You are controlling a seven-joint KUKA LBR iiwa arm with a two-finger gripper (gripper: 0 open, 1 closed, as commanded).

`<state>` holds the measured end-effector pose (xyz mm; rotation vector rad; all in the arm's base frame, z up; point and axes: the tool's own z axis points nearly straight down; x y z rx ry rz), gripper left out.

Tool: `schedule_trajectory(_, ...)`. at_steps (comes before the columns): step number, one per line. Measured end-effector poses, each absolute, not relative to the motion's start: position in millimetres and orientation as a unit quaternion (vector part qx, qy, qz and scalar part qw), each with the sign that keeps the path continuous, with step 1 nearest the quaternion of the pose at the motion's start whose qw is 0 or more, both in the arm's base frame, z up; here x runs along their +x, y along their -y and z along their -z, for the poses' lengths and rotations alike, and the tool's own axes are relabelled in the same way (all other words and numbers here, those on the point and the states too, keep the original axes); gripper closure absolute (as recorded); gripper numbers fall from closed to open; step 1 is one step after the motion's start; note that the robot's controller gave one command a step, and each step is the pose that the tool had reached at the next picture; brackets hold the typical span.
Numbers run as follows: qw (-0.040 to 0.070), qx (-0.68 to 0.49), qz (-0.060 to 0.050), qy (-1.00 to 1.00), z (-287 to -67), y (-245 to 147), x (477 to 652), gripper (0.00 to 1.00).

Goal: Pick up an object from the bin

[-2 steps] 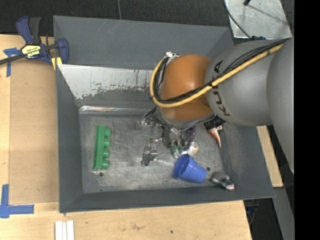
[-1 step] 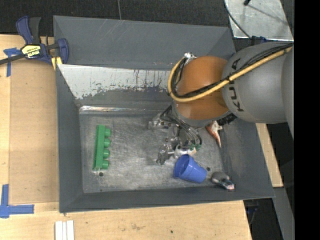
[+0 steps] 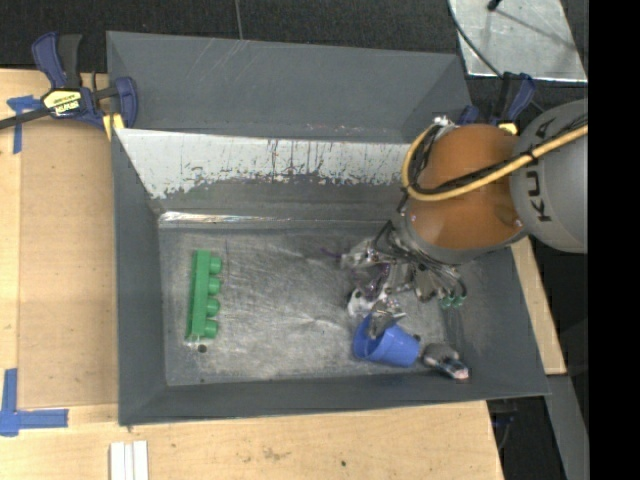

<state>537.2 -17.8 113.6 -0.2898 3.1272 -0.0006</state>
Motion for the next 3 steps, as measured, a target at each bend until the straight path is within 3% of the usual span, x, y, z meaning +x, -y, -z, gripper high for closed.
schedule_trajectory(1, 0.003, -0.023, 0.001, -1.000, -109.6, 30.7, 506.3, 0.00)
schedule_trajectory(2, 0.012, -0.083, -0.001, -0.996, -89.5, 23.8, 498.4, 0.00)
schedule_trajectory(3, -0.003, 0.115, -0.002, -0.993, -74.4, 48.8, 575.7, 1.00)
